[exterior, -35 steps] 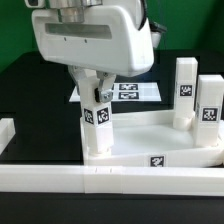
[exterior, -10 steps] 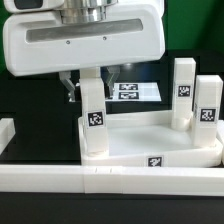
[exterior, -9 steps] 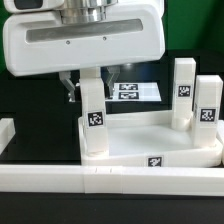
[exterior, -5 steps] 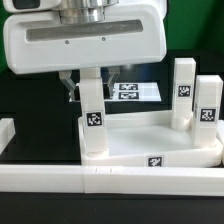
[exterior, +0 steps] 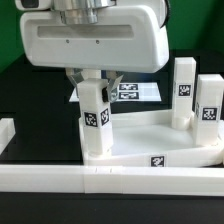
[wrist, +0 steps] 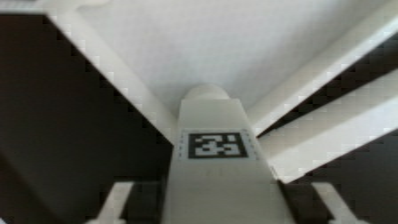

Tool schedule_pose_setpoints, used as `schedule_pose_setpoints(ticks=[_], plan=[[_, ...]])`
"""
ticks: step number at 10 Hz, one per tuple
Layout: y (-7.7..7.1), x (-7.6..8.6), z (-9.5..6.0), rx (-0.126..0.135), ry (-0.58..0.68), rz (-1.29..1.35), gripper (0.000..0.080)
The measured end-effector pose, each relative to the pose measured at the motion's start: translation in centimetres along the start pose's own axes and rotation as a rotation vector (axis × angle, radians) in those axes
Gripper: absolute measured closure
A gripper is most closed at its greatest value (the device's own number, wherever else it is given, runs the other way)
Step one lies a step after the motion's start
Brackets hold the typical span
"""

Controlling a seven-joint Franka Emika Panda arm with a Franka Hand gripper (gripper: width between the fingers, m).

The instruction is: Assemble desk

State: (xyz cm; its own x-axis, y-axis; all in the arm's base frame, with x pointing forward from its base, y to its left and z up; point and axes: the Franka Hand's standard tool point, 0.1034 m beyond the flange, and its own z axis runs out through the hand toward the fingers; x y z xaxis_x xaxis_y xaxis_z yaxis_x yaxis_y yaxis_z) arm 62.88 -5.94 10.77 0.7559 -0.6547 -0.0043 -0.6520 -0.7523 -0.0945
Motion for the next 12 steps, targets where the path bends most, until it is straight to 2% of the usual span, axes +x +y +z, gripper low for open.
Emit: schedule_pose_setpoints(ticks=[4, 5, 6, 7, 8, 9, 12], plan=[[-0.26, -0.09, 0.08, 0.014, -0.002, 0.344, 0.0511], [-0.31, -0.12, 0.1, 0.018, -0.006, 0.389, 0.0402], [-0.34, -0.13, 0.1, 0.019, -0.006, 0.39, 0.0402], [-0.32, -0.14, 0.1, 0.017, -0.006, 0.371, 0.0266], [-0.35, -0.14, 0.11, 0.014, -0.008, 0.3, 0.0176], [-0.41, -0.14, 0.1, 0.014, -0.007, 0.264, 0.0176], [-0.27, -0.02, 0.11, 0.014, -0.003, -0.058, 0.0151]])
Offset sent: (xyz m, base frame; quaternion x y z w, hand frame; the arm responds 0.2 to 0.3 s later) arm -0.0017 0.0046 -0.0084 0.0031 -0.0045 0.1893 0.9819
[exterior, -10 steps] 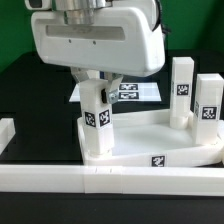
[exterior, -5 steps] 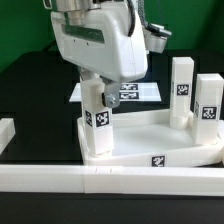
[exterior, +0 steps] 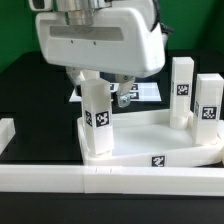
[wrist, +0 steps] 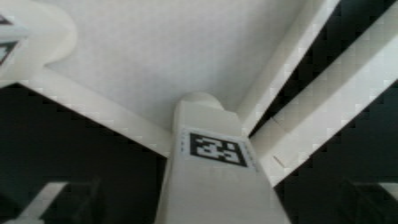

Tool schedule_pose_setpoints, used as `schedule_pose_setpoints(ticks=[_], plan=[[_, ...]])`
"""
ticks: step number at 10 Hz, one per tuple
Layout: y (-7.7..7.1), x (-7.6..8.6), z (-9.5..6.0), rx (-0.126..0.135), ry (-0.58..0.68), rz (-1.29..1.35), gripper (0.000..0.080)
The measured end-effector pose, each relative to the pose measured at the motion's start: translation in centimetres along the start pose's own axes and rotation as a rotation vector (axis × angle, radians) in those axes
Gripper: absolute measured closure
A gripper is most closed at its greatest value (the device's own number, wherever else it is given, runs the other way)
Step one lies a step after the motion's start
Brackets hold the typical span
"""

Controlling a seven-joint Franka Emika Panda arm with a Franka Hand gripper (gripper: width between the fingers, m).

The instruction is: Assemble desk

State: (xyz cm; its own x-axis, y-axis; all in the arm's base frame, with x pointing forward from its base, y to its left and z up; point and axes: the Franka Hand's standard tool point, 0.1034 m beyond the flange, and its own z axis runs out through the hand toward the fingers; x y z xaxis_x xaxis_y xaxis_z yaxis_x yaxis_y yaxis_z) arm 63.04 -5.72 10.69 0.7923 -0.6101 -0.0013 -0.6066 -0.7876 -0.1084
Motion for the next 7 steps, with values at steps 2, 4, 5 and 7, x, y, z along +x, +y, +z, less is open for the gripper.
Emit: schedule_pose_setpoints(ticks=[2, 4, 5, 7], plan=[[0.12, 0.03, 0.04, -0.008, 0.001, -0.203, 0.0151], [0.1, 0.02, 0.04, -0.01, 0.001, -0.363, 0.0151], [0.15, 0.07, -0.01, -0.027, 0.002, -0.477, 0.0151], [-0.15, 0.18, -0.27, -0.059, 0.008, -0.628, 0.0151]])
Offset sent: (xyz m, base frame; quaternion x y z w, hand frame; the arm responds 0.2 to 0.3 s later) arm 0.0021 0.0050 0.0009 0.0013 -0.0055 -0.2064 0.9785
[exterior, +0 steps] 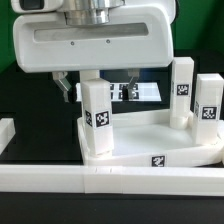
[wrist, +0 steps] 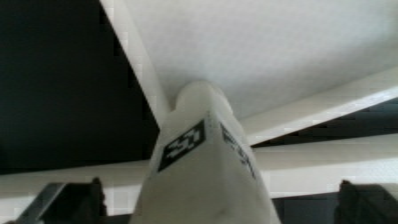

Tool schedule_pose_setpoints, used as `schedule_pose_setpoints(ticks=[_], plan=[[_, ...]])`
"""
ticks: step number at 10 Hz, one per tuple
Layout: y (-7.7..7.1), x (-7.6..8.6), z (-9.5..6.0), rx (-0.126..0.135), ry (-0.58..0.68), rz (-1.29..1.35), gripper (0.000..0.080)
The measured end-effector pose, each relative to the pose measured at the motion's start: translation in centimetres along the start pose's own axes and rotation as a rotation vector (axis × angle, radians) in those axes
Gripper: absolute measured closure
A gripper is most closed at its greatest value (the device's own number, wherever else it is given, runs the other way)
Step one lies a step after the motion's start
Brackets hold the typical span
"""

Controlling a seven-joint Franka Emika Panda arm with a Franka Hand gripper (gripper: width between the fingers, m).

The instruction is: Assemble desk

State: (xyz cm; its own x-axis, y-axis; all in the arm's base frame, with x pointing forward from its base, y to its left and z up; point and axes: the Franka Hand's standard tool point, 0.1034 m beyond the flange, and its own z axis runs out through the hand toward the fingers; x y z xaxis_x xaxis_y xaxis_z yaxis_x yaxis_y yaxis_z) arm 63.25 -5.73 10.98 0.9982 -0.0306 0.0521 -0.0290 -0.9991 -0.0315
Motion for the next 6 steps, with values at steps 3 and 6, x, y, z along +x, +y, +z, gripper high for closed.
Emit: schedule_pose_setpoints(ticks=[3, 6], plan=[[0.25, 0.01, -0.12, -0.016, -0.003, -0.217, 0.0151], [0.49, -0.05, -0.08, -0.016, -0.005, -0.341, 0.0273]])
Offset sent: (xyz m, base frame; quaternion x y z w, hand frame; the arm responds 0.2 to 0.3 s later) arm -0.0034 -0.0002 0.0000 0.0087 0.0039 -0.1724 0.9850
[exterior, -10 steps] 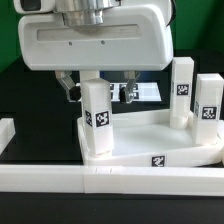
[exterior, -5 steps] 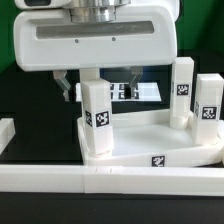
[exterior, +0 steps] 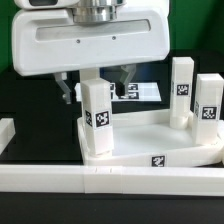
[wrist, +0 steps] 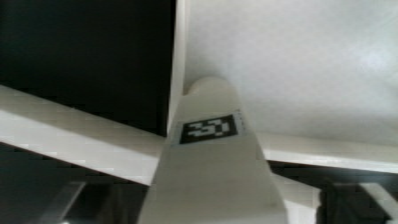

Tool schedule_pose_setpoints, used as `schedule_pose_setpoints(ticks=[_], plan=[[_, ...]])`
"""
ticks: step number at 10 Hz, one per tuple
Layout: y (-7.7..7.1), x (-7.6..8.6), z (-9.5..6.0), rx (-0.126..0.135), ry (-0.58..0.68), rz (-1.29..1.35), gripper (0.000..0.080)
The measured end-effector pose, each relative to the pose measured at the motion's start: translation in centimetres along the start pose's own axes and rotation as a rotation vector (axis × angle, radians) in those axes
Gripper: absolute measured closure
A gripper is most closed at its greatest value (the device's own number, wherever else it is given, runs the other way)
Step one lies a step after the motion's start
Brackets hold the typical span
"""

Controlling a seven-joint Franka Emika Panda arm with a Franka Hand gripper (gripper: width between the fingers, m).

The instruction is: Assemble desk

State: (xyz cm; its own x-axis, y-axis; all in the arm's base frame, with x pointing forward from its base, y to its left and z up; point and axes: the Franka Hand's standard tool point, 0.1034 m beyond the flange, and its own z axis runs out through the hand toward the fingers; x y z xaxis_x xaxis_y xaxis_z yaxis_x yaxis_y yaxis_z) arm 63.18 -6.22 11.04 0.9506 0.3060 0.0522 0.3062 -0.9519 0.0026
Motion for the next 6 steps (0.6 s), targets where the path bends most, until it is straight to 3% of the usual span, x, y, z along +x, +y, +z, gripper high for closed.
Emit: schedule_pose_setpoints(ticks=[2, 5, 6], plan=[[-0.01, 0.0, 0.01, 0.0, 0.0, 0.002, 0.0511], [-0.01, -0.01, 0.03, 0.001, 0.0, 0.066, 0.0511], [-0.05, 0.0, 0.05, 0.004, 0.001, 0.193, 0.0511]])
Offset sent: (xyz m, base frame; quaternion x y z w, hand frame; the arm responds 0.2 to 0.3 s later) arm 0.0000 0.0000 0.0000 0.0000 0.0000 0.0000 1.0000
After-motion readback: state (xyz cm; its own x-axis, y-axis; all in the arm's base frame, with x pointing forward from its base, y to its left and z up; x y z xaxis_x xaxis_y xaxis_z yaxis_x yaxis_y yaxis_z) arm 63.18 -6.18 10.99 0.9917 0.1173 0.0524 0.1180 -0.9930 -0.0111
